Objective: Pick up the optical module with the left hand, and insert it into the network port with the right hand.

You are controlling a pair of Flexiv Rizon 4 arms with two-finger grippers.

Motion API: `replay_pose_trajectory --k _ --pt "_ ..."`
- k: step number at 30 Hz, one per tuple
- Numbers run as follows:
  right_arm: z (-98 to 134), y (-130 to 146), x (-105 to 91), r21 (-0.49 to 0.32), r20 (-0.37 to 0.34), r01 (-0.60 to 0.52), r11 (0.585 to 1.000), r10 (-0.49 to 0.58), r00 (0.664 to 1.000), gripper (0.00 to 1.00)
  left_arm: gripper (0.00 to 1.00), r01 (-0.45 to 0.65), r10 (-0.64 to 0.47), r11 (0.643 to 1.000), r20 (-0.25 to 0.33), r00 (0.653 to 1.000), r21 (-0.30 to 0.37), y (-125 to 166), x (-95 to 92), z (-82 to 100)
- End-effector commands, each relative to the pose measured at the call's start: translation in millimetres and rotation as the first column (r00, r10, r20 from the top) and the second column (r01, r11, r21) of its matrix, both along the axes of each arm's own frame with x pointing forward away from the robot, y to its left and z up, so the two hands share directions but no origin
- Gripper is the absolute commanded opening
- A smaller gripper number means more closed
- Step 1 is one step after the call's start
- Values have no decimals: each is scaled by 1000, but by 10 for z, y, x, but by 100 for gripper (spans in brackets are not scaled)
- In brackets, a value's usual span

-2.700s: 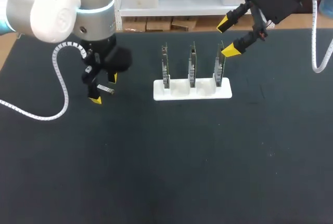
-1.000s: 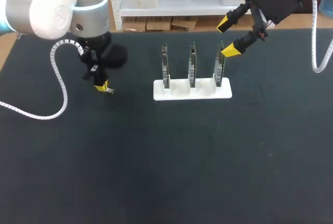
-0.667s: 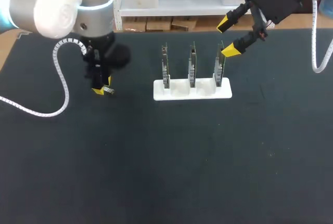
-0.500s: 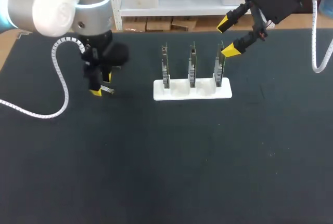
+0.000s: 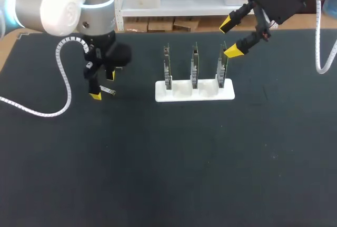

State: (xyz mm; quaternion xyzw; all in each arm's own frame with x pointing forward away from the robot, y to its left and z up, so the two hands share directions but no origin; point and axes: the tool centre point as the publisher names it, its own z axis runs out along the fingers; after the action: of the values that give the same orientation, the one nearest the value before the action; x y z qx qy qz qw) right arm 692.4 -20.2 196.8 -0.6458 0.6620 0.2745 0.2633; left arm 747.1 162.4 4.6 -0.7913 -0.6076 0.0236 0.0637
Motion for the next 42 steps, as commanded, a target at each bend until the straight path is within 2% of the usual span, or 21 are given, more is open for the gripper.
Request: replay_pose_trajectory --k 1,42 --pt "-6 -1 9 2 0 -2 1000 2 1000 100 100 -8 8 1000 -5 1000 -1 48 37 -26" --pt "-6 -1 9 2 0 -2 1000 2 1000 100 100 -48 48 999 -23 999 12 139 142 -166"
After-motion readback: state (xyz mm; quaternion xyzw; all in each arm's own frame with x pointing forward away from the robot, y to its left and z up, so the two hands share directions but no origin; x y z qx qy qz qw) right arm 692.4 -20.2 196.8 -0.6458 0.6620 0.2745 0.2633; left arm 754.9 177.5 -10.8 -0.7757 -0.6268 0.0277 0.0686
